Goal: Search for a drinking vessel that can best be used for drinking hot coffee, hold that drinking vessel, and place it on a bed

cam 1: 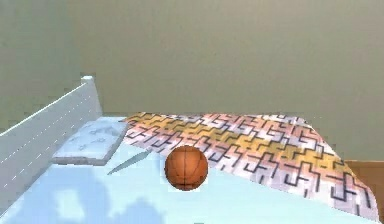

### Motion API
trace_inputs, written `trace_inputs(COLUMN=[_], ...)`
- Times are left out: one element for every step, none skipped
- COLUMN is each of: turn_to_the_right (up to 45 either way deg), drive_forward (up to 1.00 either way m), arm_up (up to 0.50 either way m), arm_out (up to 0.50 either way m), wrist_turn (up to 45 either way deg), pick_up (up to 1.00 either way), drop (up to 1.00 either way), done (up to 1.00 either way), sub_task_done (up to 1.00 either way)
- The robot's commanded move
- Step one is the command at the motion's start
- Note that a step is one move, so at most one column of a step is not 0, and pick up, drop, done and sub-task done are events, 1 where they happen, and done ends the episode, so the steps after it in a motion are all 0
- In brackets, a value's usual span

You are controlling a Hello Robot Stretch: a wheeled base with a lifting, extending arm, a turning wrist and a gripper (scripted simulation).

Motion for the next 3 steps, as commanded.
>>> trace_inputs(turn_to_the_right=[6.0, -9.0, 18.0], drive_forward=[0.0, 0.0, 0.0], arm_up=[0.0, 0.0, 0.0], arm_out=[0.0, 0.0, 0.0], wrist_turn=[0.0, 0.0, 0.0], pick_up=[0.0, 0.0, 0.0], drop=[0.0, 0.0, 0.0], done=[0.0, 0.0, 0.0], sub_task_done=[0.0, 0.0, 0.0])
